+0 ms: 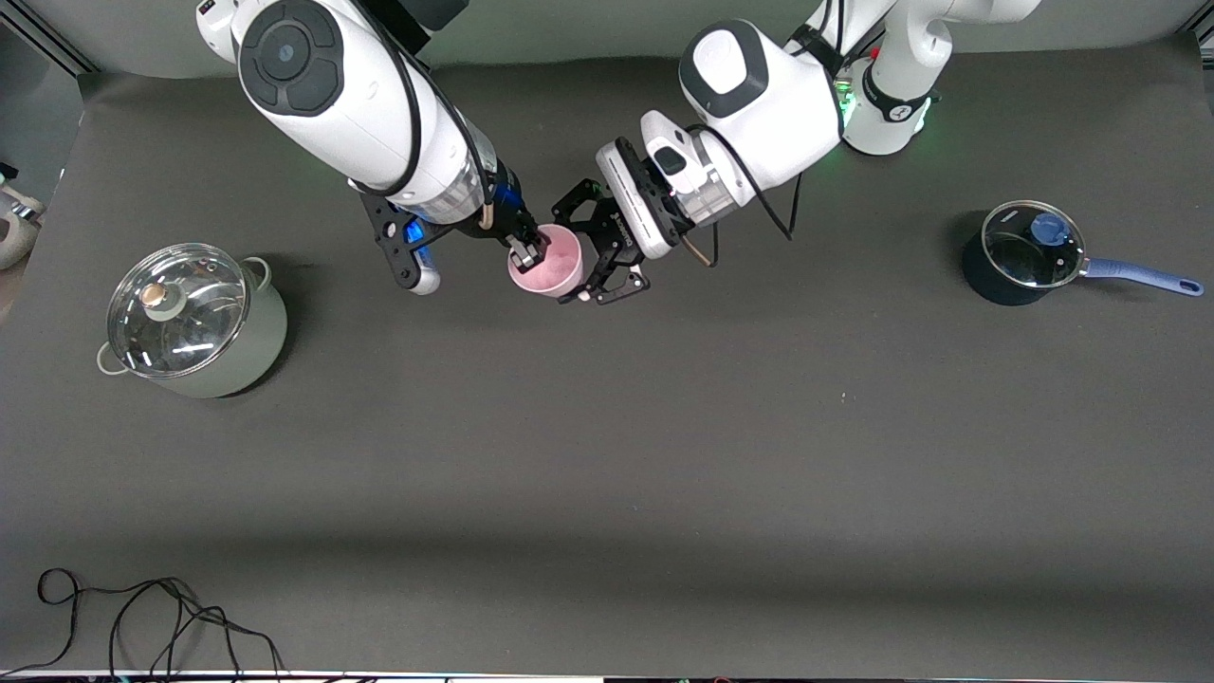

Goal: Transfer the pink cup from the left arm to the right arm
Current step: 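Close the right gripper on the cup rim beside the left gripper, then open the left gripper and draw it back from the cup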

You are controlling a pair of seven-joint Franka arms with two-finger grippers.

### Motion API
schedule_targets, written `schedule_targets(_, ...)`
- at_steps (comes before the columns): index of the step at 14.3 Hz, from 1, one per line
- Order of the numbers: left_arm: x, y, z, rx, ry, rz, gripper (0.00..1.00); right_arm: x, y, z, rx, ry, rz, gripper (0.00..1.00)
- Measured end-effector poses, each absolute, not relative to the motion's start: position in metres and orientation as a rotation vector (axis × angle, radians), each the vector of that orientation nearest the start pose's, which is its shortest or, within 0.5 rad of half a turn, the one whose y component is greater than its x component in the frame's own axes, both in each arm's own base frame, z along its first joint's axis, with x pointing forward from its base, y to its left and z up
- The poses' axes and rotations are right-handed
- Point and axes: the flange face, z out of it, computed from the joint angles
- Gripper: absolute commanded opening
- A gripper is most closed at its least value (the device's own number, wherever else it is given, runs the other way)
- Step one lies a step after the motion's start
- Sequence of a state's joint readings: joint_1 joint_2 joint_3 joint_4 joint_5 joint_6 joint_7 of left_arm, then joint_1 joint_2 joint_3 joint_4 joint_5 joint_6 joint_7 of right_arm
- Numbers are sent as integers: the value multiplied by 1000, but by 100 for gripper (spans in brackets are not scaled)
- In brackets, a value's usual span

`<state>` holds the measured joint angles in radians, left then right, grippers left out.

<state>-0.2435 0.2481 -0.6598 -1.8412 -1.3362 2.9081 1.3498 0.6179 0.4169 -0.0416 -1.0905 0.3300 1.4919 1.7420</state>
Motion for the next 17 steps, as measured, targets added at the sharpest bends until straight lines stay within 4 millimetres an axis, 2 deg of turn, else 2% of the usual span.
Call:
schedule_targets(1,467,-446,473,1951,-1007,994,24,536,400,593,-2526,1617,442,0)
schedule_targets(3,467,-446,473,1951,-1007,994,60,536,400,593,-2526,1617,442,0)
schedule_targets(4,467,-446,473,1951,-1005,993,73,536,400,593,-2526,1617,442,0)
schedule_targets(6,468,-444,473,1961,-976,983,93,536,400,593,-2523,1617,440,0)
schedule_targets(7,469,-443,472,1968,-954,975,99,537,398,595,-2519,1617,435,0)
schedule_targets(12,476,-436,469,1993,-904,958,99,540,394,596,-2524,1602,429,0)
schedule_targets(14,476,-433,462,2003,-911,951,99,542,390,597,-2566,1519,416,0)
schedule_targets(15,476,-431,457,2007,-938,958,99,543,384,600,-2602,1451,405,0)
schedule_targets(17,478,-424,445,2006,-1024,985,99,549,356,609,-2681,1330,387,0)
